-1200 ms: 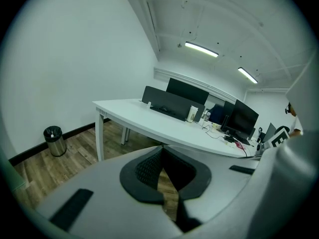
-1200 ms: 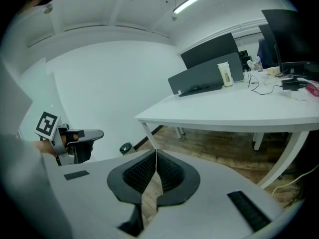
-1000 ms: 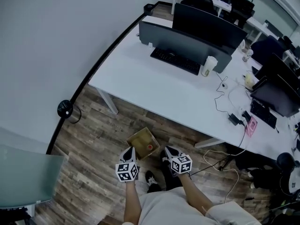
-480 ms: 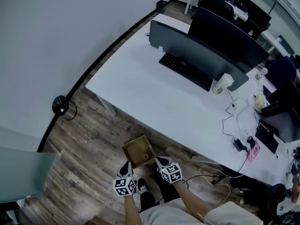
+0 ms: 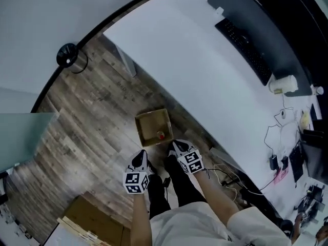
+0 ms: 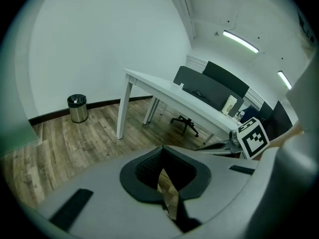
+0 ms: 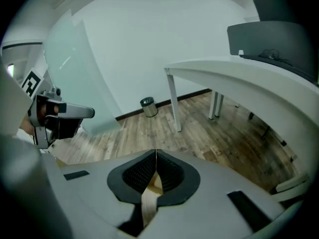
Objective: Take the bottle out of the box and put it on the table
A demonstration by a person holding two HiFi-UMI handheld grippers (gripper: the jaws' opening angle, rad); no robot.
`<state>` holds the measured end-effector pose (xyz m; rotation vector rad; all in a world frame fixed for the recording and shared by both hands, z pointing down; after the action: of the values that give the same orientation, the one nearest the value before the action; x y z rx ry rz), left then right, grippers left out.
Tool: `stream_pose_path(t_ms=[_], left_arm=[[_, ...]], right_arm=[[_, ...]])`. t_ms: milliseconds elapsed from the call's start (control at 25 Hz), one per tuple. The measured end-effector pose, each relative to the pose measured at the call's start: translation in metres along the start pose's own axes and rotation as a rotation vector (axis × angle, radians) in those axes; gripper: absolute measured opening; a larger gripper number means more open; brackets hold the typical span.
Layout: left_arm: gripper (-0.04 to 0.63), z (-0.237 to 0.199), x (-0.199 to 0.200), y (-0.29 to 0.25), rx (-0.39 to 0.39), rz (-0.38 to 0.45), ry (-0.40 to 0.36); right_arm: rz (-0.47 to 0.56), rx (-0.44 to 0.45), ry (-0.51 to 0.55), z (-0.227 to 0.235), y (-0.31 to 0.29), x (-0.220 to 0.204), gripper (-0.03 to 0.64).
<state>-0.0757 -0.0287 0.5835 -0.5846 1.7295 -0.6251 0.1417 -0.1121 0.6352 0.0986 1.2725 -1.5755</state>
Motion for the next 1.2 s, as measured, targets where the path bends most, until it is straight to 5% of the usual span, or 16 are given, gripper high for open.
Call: stream_pose_path(t_ms=[360, 760, 1200], left_arm=[[0.015, -0.032, -0.07, -0.046, 0.028, -0.022, 0.063], [0.014, -0.04, -0.178, -0.101, -0.012, -0.053, 0.044], [0.014, -0.067, -0.238, -0.137, 0.007, -0.032, 0.085]], right_arm=[[-0.126, 0.051, 0.077, 0.044, -0.082, -0.047, 0.04], [-0.197, 0.102, 0.103, 0.063, -0.159, -0.124, 0.04], [-0.34, 0.096, 0.166, 0.087, -0.239, -0.188, 0.046]])
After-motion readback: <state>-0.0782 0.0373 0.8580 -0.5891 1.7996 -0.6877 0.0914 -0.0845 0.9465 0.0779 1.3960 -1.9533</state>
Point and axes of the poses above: the fingertips, and each gripper's own axes: y backward along the fingers, z to its right, x out of its top, the point moved 8 cm from there along y, backward along the fingers, and after that the axes turned 14 degrees about x, right-handed, at the moved point
